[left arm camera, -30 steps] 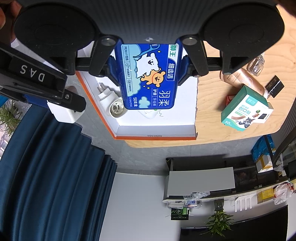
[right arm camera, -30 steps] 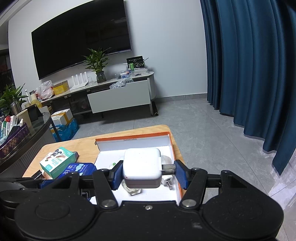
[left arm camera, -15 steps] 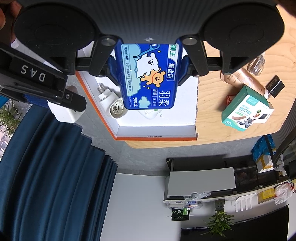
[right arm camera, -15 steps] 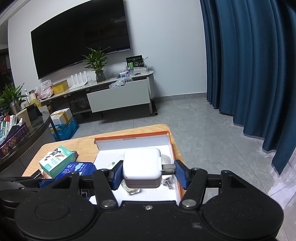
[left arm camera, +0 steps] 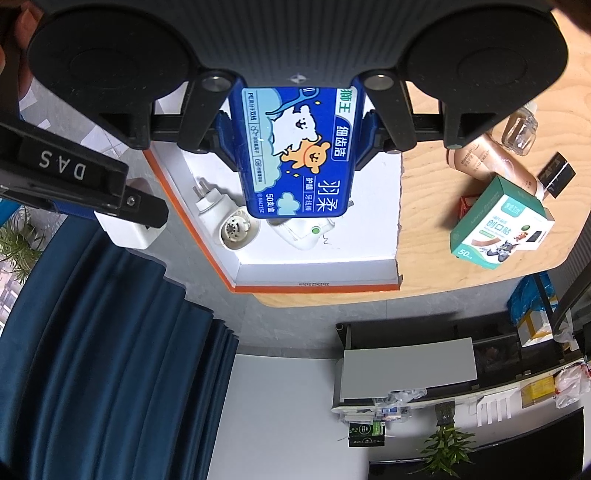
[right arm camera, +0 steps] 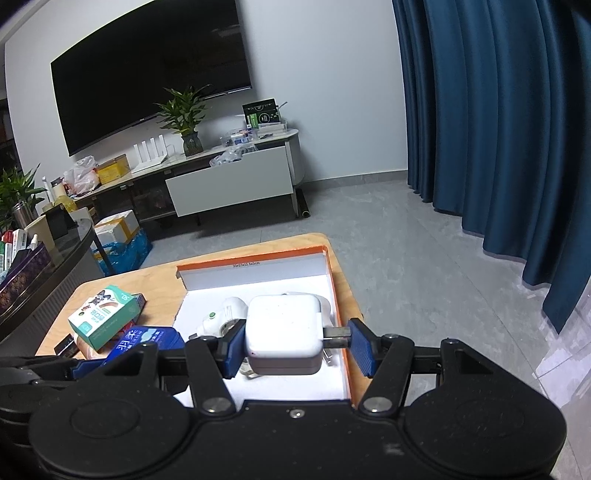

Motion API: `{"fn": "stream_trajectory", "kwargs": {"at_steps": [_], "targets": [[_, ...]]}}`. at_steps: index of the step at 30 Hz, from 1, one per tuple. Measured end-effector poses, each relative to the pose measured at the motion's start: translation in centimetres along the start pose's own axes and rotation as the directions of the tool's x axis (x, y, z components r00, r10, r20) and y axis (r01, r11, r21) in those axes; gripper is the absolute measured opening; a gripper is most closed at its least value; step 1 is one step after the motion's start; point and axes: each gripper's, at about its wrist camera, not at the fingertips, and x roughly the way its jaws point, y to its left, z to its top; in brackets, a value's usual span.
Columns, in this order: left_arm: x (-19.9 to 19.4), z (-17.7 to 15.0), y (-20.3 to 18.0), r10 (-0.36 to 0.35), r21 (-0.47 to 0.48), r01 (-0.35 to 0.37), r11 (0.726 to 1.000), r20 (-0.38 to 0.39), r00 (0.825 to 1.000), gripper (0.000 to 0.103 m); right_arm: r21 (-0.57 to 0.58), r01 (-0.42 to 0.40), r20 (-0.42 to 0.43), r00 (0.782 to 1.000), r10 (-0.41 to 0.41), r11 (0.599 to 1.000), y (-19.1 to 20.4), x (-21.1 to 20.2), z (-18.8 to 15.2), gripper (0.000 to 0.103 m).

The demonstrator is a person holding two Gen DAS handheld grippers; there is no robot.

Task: Organize rigid objects
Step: 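Lower blue floss box with left tool while right tool lowers white charger into box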

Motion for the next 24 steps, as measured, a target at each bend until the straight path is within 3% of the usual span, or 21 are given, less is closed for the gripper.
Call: {"fn": "stream_trajectory", "kwargs": {"at_steps": [9, 24], "targets": [[1.2, 1.0, 1.4, 0.022, -0.009, -0.022, 1.000, -0.004, 1.000, 0.063, 0.012, -0.033, -0.020, 0.999, 0.033, 0.999, -0.1, 2.2, 1.7, 0.070], [5.0, 6.4, 2.2, 0.030, 0.023, -0.030, 0.999, 0.027, 0.999, 0.063, 0.026, -0.058, -0.081, 0.995, 0.060, 0.998, -0.1, 9.3, 6.4, 0.070]]}}
